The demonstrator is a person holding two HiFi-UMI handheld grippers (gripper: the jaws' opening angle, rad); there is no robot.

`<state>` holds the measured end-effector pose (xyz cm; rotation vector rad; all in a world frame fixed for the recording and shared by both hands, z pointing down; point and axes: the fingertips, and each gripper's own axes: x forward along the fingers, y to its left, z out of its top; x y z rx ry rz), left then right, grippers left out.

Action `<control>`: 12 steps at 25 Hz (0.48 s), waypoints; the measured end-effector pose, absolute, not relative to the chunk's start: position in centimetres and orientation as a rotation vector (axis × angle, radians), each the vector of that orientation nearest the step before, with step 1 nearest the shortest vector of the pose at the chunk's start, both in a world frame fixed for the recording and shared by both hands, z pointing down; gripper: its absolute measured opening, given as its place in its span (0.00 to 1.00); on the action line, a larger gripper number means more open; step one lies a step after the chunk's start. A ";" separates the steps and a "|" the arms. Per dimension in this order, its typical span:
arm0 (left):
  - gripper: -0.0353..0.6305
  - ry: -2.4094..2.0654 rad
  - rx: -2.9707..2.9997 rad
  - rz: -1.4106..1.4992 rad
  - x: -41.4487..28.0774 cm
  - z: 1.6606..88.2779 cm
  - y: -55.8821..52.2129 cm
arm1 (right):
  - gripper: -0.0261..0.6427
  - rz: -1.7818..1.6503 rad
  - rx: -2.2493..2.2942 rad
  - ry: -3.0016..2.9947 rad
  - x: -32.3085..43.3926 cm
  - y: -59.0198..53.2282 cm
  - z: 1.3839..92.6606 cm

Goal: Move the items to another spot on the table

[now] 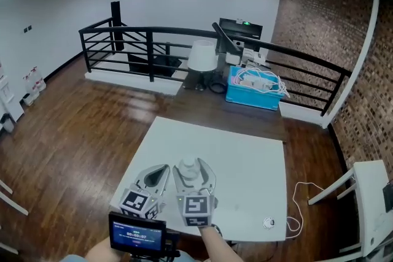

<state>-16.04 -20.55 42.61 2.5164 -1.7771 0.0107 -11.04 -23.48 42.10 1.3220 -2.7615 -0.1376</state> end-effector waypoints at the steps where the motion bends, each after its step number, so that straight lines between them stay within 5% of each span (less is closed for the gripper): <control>1: 0.07 -1.763 2.528 0.012 -15.1 42.5 -20.7 | 0.47 -0.134 1.339 -2.755 -10.1 -23.6 42.0; 12: 0.07 -1.610 2.646 0.029 -5.8 41.9 -22.2 | 0.47 -0.128 1.510 -2.687 -0.8 -24.6 41.6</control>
